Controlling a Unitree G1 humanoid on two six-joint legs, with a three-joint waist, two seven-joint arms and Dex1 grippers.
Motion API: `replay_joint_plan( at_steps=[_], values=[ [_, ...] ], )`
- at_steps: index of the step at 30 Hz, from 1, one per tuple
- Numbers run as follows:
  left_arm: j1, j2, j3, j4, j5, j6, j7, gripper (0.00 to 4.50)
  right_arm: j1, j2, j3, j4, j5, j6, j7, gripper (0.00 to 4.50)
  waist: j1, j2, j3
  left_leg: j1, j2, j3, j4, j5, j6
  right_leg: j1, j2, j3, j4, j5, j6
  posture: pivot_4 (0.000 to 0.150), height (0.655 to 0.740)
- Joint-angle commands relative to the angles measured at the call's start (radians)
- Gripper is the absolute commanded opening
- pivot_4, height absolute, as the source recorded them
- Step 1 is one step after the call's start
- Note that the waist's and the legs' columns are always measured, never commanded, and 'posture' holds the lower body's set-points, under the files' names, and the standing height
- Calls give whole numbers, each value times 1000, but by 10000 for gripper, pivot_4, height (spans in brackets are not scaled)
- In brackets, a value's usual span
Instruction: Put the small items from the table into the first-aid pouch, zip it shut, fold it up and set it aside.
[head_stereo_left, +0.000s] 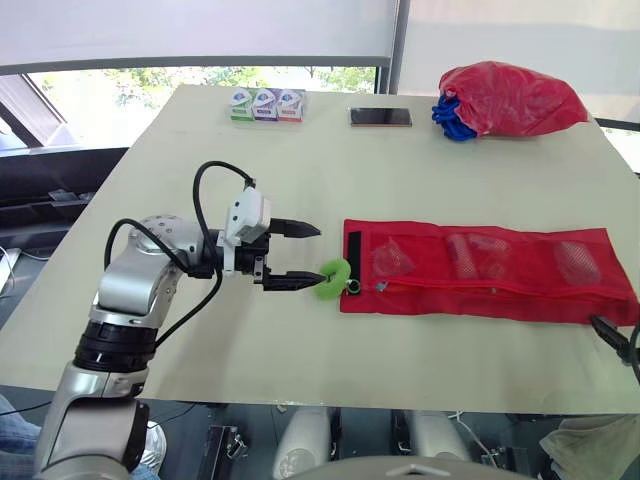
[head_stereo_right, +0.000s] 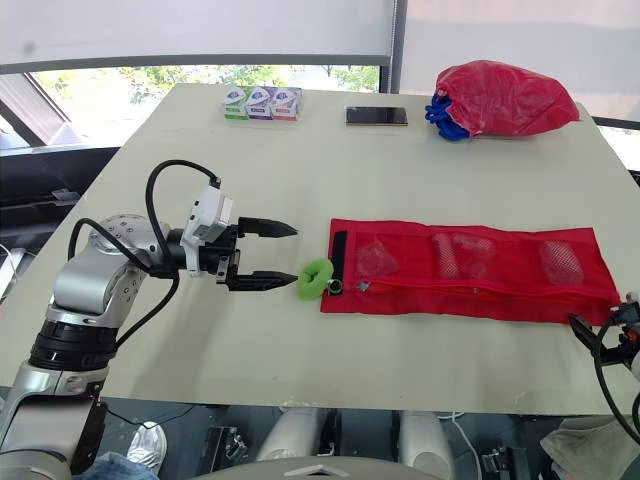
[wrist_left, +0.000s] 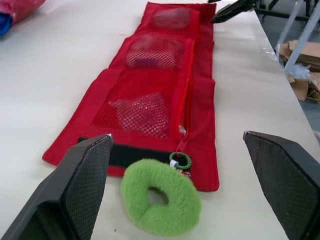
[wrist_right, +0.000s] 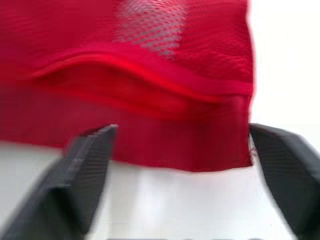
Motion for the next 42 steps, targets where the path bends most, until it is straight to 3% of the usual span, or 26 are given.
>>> replay_joint_plan(
  at_steps=[1, 7, 15, 22, 28, 42],
  values=[
    [-41, -25, 32, 52, -26, 29, 46, 45000, 54, -5, -105, -147, 95, -20, 132, 44260, 0, 0, 0, 0, 0, 0, 0, 0, 0, 0, 0, 0, 0, 0, 0, 1500, 7400],
    [-113, -81, 28, 209, -25, 120, 120, 45000, 60, 34, -206, -343, 320, -29, 240, 44260, -1, -1, 0, 1, 1, 0, 0, 0, 0, 0, 1, 0, 0, 0, 1, 1500, 7400],
    [-215, -181, -2, 405, -23, 325, 188, 45000, -45, -9, -132, -487, 530, 23, 157, 44260, 3, -6, 1, 0, 0, -1, 0, 0, 0, 0, 0, -1, 0, 3, 1, 1500, 7400],
    [-244, -226, -65, 465, -20, 438, 155, 45000, -80, -37, -88, -509, 577, 35, 124, 44260, 1, -7, 2, -1, 0, -1, 0, 0, 0, 0, 0, 0, 0, 5, 0, 1500, 7400],
    [-307, -298, -11, 590, -50, 600, 250, 45000, -100, -44, -49, -524, 589, 29, 101, 44260, 4, -8, 2, -2, -1, -2, 1, 0, 0, 0, -1, -1, -1, 4, 0, 1500, 7400],
    [-418, -353, 60, 737, -123, 815, 242, 45000, -181, -51, 31, -568, 644, 15, 15, 44260, 3, -8, 1, -2, -1, -3, 1, 1, 1, 0, -1, -2, -1, 5, 1, 1500, 7400]
  ],
)
